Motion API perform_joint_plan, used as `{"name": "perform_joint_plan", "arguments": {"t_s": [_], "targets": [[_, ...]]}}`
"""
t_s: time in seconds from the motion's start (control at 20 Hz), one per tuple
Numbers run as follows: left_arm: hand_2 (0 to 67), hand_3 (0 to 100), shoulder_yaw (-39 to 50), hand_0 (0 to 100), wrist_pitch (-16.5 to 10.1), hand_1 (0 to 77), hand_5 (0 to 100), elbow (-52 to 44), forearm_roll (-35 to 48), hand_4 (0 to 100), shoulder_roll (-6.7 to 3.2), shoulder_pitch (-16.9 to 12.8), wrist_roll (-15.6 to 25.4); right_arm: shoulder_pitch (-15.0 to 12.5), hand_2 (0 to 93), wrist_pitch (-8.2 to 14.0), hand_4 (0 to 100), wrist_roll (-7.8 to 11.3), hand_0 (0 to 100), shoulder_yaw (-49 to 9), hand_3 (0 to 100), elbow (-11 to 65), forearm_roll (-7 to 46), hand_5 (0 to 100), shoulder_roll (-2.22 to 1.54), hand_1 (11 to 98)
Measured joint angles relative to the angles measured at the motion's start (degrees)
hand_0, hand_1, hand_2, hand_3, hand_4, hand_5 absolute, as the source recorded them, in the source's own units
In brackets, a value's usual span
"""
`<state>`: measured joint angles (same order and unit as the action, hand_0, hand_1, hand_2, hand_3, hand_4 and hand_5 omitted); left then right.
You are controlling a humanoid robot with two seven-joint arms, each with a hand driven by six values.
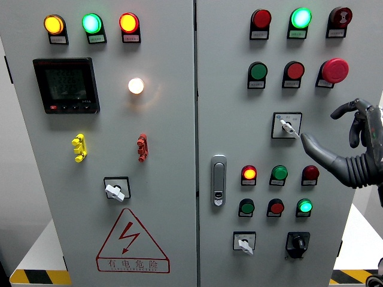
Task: Rotate and turn off gray switch
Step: 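Bring the right hand's fingers onto the white rotary switch knob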
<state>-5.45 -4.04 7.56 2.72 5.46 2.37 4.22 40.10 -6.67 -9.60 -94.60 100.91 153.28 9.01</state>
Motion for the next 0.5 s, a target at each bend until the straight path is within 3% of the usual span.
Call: {"name": "perform_joint_plan", "arguments": {"t_s": [0.5], "targets": [[13.3,19,0.0,89,0.0,0.0,11,0.0,0.0,8,0.0,0.0,0.0,2.5,67.9,1.2,100,-2.11,0,2.4,98,-5.0,-0.1,100,-0.01,34.7]]}}
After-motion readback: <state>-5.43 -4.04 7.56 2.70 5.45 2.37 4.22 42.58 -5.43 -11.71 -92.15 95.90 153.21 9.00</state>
